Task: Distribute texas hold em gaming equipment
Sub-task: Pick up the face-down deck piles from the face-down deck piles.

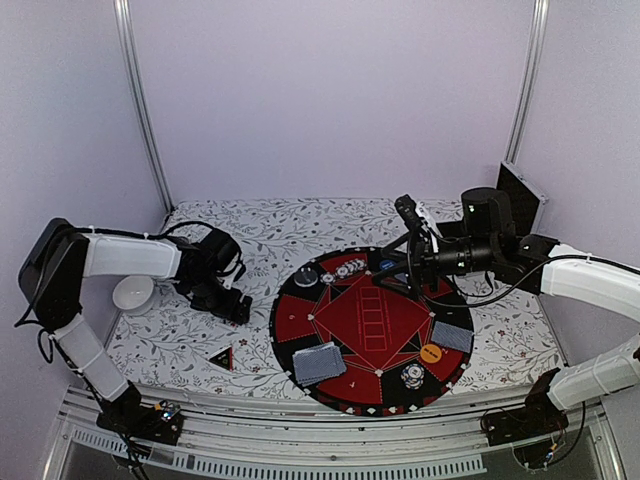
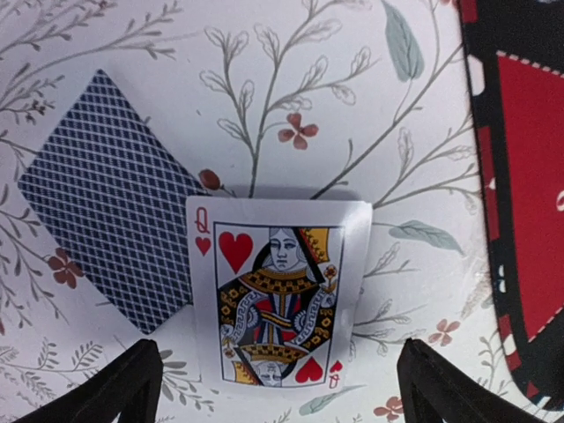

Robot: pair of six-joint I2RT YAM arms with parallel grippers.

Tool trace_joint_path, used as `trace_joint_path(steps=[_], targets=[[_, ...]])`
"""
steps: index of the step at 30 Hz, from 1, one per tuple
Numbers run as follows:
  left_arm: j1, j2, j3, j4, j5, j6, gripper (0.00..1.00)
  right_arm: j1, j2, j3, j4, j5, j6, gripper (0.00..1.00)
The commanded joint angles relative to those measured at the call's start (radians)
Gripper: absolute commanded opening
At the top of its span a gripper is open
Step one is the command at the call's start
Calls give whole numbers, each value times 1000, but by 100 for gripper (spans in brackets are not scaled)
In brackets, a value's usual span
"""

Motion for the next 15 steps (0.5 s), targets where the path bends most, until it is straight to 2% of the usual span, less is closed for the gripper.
trace_joint_path(steps=[1,11,15], targets=[[6,63,-3,-5,-11,-2,92,-1,-9,-3,21,-16,3,93],[43,109,-32,29,50,20,78,-2,-4,3,19,-19,-3,93],[52,133,-31,35,99,32,64,-2,-8,4,19,-17,-3,93]])
